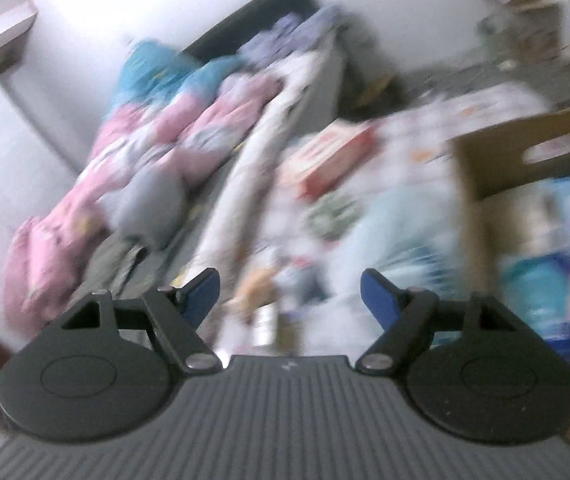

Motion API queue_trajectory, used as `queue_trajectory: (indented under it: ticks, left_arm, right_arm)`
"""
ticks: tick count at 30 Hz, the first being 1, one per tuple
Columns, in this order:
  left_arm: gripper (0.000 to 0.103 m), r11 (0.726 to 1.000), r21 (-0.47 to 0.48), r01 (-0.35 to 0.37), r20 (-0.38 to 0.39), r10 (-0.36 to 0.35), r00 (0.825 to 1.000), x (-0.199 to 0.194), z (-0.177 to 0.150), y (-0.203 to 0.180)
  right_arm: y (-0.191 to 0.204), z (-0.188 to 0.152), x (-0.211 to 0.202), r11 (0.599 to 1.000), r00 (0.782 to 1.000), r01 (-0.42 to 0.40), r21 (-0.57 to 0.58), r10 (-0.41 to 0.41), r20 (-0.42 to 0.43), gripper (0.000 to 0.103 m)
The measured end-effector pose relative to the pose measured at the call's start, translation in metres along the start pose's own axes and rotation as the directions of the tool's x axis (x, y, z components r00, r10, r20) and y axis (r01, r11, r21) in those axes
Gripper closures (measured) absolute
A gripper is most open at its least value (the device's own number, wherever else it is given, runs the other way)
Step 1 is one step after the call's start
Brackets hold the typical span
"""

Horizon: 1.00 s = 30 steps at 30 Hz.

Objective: Organize soft objects
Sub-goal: 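Move both grippers to the orange-and-white striped rolled sock, then close both grippers on the orange-and-white striped rolled sock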

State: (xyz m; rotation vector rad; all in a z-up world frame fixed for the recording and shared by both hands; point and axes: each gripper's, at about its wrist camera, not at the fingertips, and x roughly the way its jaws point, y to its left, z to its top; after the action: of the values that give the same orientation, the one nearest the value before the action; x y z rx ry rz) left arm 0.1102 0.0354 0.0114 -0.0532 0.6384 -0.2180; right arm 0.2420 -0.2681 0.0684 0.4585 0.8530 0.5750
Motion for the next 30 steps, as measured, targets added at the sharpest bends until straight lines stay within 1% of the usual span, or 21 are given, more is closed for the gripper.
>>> queue_trajectory:
  ticks: [3, 6, 8, 10, 11, 12, 15, 17, 20, 23, 25, 26, 27, 29, 30]
  left_arm:
    - [0.014, 0.999, 0.029, -0.045, 0.021, 0.044, 0.999, 0.004, 0.009, 0.011]
    - [0.014, 0.997, 0.044, -0.062, 0.02, 0.061, 0.998, 0.016, 0.02, 0.023]
    - [0.016, 0.997, 0.051, -0.064, 0.003, 0.064, 0.998, 0.028, 0.027, 0.03]
    - [0.021, 0.996, 0.057, -0.064, -0.018, 0.065, 0.998, 0.043, 0.032, 0.035]
    - [0.022, 0.996, 0.059, -0.063, -0.034, 0.065, 0.997, 0.052, 0.034, 0.037]
    - [0.024, 0.996, 0.058, -0.062, -0.052, 0.065, 0.997, 0.06, 0.035, 0.039]
    - [0.028, 0.996, 0.052, -0.066, -0.109, 0.071, 0.991, 0.086, 0.036, 0.044]
    - [0.031, 0.996, 0.058, -0.071, -0.144, 0.079, 0.986, 0.1, 0.035, 0.045]
    - [0.031, 0.994, 0.073, -0.076, -0.177, 0.088, 0.98, 0.116, 0.033, 0.046]
    - [0.031, 0.992, 0.088, -0.094, -0.22, 0.112, 0.969, 0.13, 0.031, 0.046]
    - [0.039, 0.99, 0.096, -0.106, -0.245, 0.126, 0.961, 0.137, 0.029, 0.047]
    - [0.04, 0.989, 0.098, -0.11, -0.258, 0.131, 0.957, 0.14, 0.028, 0.048]
    - [0.042, 0.989, 0.096, -0.113, -0.268, 0.135, 0.954, 0.142, 0.027, 0.049]
    - [0.046, 0.989, 0.086, -0.118, -0.279, 0.138, 0.95, 0.145, 0.027, 0.051]
    - [0.051, 0.989, 0.082, -0.123, -0.282, 0.141, 0.949, 0.146, 0.027, 0.052]
  right_arm:
    - [0.018, 0.009, 0.035, 0.999, 0.997, -0.033, 0.013, 0.034, -0.07, 0.026]
    - [0.029, 0.022, 0.067, 0.998, 0.99, -0.058, 0.039, 0.062, -0.124, 0.026]
    - [0.033, 0.035, 0.094, 0.997, 0.984, -0.06, 0.058, 0.069, -0.166, 0.028]
    - [0.034, 0.047, 0.126, 0.997, 0.974, -0.048, 0.068, 0.062, -0.217, 0.03]
    - [0.034, 0.054, 0.143, 0.996, 0.968, -0.041, 0.073, 0.058, -0.244, 0.034]
    - [0.034, 0.059, 0.158, 0.997, 0.962, -0.026, 0.072, 0.045, -0.269, 0.035]
    - [0.038, 0.067, 0.208, 0.999, 0.939, 0.013, 0.044, 0.003, -0.345, 0.035]
    - [0.038, 0.069, 0.241, 0.999, 0.916, 0.035, 0.023, -0.022, -0.401, 0.035]
    - [0.035, 0.069, 0.287, 0.997, 0.885, 0.081, 0.003, -0.07, -0.46, 0.035]
    - [0.029, 0.065, 0.316, 0.993, 0.86, 0.117, -0.025, -0.114, -0.497, 0.035]
    - [0.025, 0.063, 0.332, 0.992, 0.844, 0.125, -0.021, -0.118, -0.524, 0.035]
    - [0.025, 0.062, 0.335, 0.992, 0.838, 0.123, -0.019, -0.114, -0.533, 0.035]
    - [0.026, 0.062, 0.338, 0.993, 0.838, 0.114, -0.024, -0.109, -0.534, 0.035]
    - [0.026, 0.06, 0.344, 0.994, 0.829, 0.105, -0.022, -0.1, -0.551, 0.035]
    - [0.026, 0.059, 0.346, 0.995, 0.825, 0.095, -0.015, -0.087, -0.558, 0.036]
